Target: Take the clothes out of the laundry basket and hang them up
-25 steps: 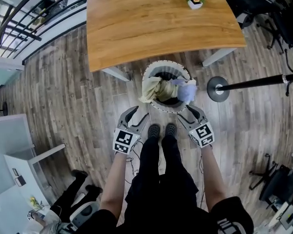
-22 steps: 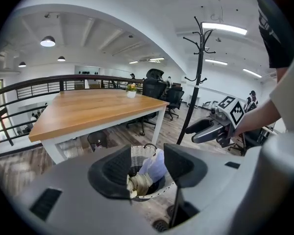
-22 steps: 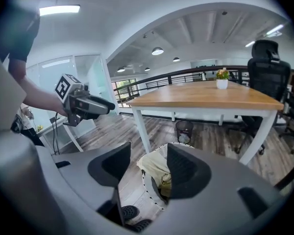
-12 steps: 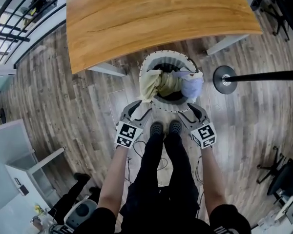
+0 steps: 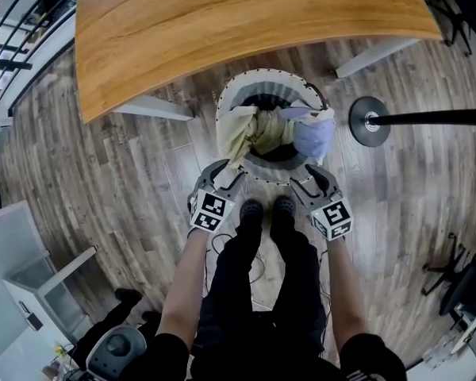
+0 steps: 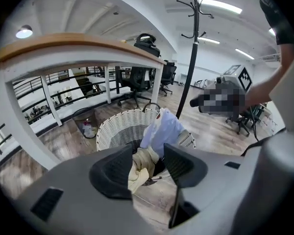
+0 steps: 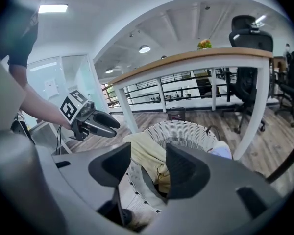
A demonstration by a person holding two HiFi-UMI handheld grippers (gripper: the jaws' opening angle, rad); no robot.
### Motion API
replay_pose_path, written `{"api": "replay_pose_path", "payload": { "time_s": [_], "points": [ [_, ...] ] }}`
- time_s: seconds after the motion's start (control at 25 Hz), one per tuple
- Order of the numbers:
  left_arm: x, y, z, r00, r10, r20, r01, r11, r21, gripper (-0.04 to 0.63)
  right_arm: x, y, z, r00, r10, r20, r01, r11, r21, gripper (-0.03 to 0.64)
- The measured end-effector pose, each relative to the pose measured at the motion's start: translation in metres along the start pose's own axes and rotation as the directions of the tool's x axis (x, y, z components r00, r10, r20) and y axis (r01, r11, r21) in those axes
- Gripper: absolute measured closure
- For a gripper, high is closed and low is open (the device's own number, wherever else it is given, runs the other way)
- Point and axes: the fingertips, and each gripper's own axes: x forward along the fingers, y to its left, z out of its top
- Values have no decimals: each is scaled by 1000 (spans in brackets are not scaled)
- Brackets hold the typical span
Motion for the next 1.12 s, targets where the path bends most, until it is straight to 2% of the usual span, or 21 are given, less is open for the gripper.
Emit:
{"api": "replay_pose_path", "payload": {
  "time_s": [0.28,0.44,0.52,0.64,0.84,1.12],
  "points": [
    [49,4,-53,986,-18,-165,36,994,108,382,24,-11,-21,1000,0,-9,0,1000,8,383],
    [62,5,-73,968,-1,-251,51,980,192,383,31,-14,-24,1000,5,-12,-5,1000,-2,387],
    [67,6,-76,962,9,-274,57,972,229,405,30,-18,-24,1000,0,-15,0,1000,-4,391],
    [71,7,-77,955,0,-297,70,972,224,517,27,-23,-24,1000,-9,-16,9,1000,3,393],
    [68,6,-77,940,-11,-341,81,978,193,569,18,-24,-26,1000,-13,-25,14,1000,19,396],
    [40,5,-47,955,-20,-297,56,992,111,575,2,-13,1,1000,-9,-28,10,1000,29,400]
  ]
}}
